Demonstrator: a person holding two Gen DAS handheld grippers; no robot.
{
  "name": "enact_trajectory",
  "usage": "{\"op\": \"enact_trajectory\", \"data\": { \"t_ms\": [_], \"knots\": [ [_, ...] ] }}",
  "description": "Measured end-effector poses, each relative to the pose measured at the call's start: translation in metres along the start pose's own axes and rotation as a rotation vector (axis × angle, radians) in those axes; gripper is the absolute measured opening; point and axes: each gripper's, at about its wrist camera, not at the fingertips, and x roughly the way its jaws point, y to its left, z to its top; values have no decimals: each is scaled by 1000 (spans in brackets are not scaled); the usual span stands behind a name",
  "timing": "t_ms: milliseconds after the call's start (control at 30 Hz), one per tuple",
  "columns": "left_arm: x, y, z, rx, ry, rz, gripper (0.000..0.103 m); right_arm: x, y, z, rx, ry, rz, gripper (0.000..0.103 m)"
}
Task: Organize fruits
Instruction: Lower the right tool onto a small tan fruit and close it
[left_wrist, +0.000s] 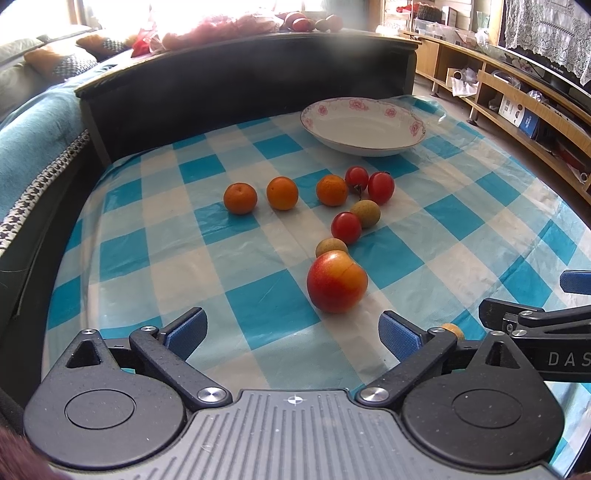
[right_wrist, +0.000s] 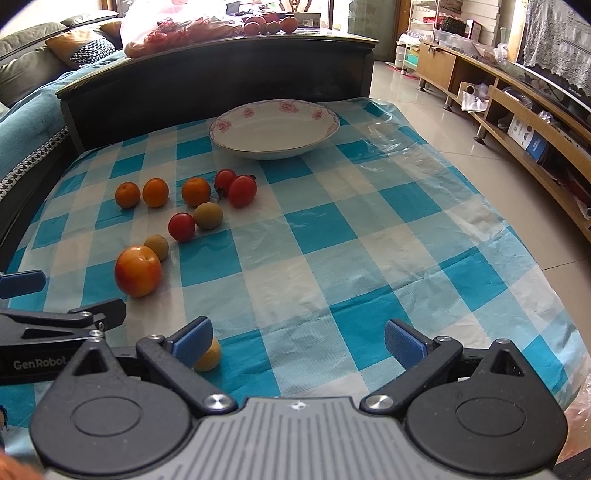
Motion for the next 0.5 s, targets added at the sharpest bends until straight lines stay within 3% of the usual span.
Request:
{"op": "enact_trajectory", "data": {
  "t_ms": [500],
  "knots": [
    [-4, 8, -4, -6, 14, -1, 100, 2, 7, 0, -18, 18, 48, 101]
  ]
}}
